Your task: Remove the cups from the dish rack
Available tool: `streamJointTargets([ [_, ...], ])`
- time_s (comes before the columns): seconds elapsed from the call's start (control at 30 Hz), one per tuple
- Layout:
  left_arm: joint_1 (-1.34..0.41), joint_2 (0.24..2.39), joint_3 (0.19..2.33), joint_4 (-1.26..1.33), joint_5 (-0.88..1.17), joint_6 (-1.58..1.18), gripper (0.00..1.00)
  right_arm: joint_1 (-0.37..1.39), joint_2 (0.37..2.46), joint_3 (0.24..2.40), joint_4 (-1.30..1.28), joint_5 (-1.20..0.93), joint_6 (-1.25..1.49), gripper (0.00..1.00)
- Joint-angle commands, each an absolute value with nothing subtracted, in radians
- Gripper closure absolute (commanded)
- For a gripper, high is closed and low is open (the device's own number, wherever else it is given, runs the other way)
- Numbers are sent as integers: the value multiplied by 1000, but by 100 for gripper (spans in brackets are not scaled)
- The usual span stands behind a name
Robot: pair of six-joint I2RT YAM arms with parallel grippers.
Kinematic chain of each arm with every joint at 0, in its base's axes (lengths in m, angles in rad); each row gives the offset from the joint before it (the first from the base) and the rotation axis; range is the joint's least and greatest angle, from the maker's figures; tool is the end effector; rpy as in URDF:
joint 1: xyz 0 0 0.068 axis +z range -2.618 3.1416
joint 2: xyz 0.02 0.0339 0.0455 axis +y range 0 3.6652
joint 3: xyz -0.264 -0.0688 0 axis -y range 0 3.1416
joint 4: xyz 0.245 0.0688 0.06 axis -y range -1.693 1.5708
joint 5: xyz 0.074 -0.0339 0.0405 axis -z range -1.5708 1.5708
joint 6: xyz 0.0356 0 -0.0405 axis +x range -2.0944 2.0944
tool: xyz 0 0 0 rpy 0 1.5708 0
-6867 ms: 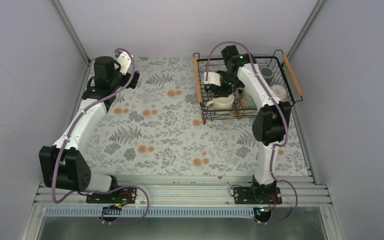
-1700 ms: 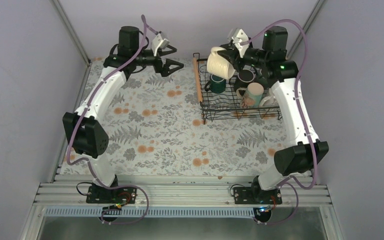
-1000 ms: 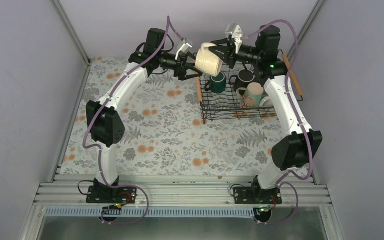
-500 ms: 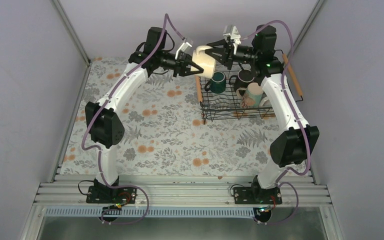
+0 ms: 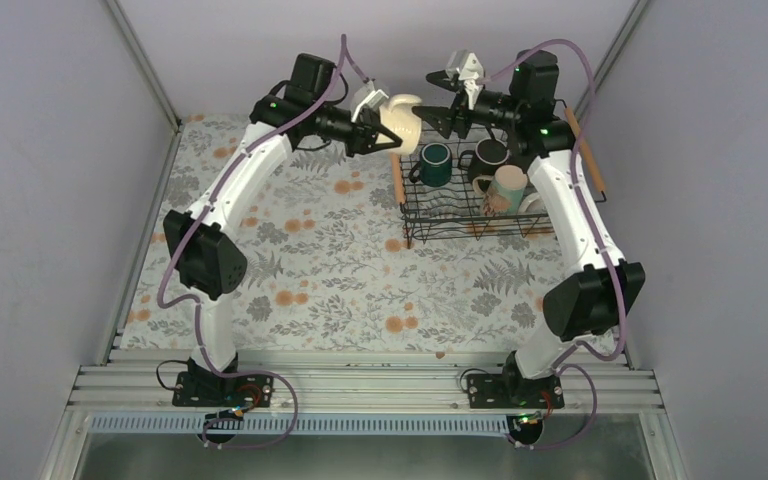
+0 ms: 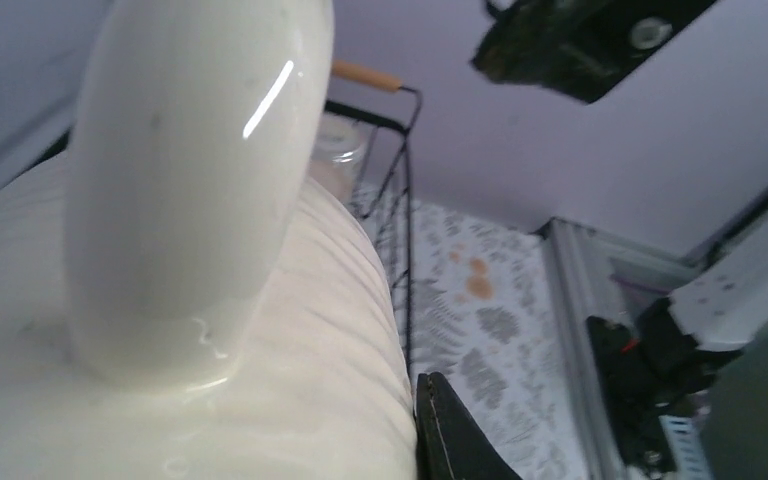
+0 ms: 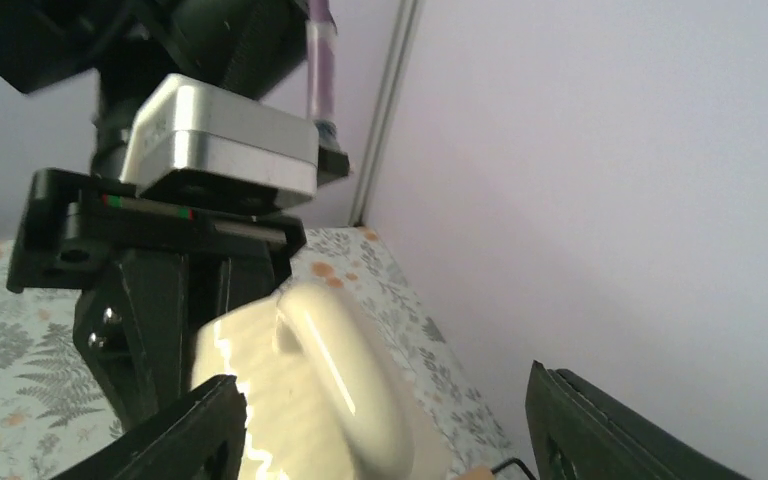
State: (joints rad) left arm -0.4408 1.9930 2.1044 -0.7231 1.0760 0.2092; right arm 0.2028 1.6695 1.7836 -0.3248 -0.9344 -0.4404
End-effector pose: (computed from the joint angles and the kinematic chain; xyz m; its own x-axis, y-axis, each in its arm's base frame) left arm 0.3840 -0.2158 0.3890 -0.3306 0.2650 -0.9058 0.9435 0.0685 -0.3243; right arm 0.3622 0.1037 0.4438 0.1941 -0.2187 -0.9563 -0.8924 0.3653 -0.2647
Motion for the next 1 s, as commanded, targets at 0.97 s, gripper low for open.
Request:
streamJointTargets([
  [0.97, -7, 2089, 2150, -1067, -79, 862, 98, 207, 2014, 2143, -1085, -459, -1050, 5],
])
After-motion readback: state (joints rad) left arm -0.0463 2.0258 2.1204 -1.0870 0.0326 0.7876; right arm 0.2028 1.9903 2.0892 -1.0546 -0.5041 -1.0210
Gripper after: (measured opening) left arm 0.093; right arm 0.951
